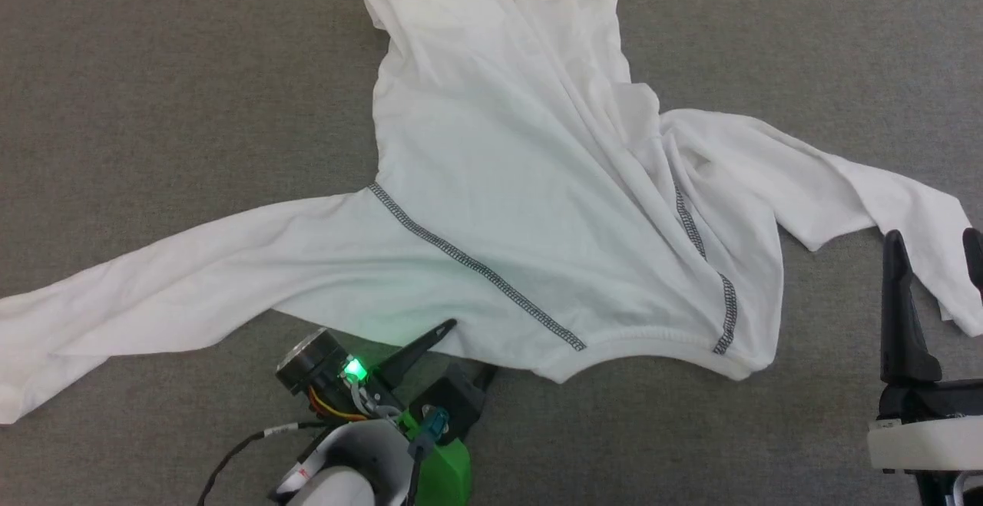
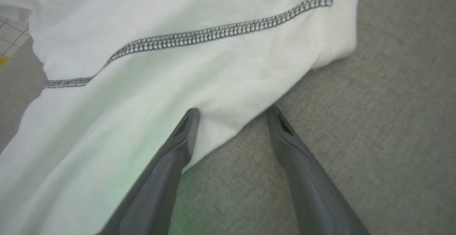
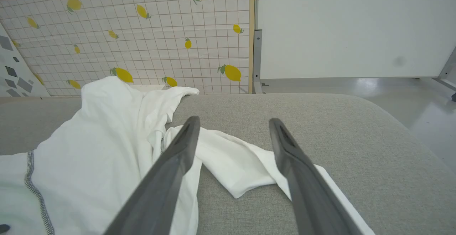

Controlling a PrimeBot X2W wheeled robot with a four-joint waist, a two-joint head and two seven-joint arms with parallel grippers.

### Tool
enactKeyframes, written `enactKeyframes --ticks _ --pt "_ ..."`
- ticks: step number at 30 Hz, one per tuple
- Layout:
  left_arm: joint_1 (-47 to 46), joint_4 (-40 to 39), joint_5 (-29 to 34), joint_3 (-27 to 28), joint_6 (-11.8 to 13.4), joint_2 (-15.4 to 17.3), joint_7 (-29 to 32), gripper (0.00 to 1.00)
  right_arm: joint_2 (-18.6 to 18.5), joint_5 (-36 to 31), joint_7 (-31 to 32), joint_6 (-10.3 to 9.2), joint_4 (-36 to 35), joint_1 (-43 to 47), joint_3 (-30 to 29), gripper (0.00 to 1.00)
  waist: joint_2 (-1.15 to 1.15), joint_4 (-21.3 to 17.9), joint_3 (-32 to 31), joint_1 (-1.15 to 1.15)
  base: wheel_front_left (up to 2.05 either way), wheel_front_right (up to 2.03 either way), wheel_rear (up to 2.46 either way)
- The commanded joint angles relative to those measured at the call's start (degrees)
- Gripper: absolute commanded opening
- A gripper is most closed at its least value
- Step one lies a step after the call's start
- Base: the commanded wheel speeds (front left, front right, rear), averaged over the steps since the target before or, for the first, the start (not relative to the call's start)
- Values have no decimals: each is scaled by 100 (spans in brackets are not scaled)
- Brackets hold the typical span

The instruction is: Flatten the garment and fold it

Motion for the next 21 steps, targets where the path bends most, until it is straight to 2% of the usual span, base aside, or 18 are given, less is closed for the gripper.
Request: enactKeyframes --ticks 1,2,3,4,8,12,16,21 --pt "-103 236 40 57 97 16 55 100 11 57 -39 -9 16 -109 13 100 0 -56 59 0 0 0 0" --pt "-116 296 12 75 128 -19 33 100 11 62 -39 -9 22 -116 18 100 0 -66 67 0 0 0 0" --pt "-120 373 -42 102 156 -62 12 83 11 66 -37 -9 28 -123 27 100 0 -78 75 0 0 0 0" --pt "-125 415 -85 126 183 -94 -27 0 11 68 -35 -9 31 -129 31 100 0 -86 82 0 0 0 0" --pt "-61 444 -481 399 356 -274 -346 0 11 76 -25 -9 44 -139 1 100 0 -73 61 0 0 0 0" --pt "205 136 -1100 763 432 -424 -706 0 11 79 -12 -9 69 -99 -37 100 0 22 -54 0 0 0 0" --pt "688 -345 -1453 1115 606 -267 -817 0 11 26 59 -9 89 -23 25 100 0 231 -231 0 0 0 0" --pt "1359 -731 -1719 1669 1022 -23 -919 0 -10 -129 308 -9 117 99 188 100 0 483 -382 0 0 0 0"
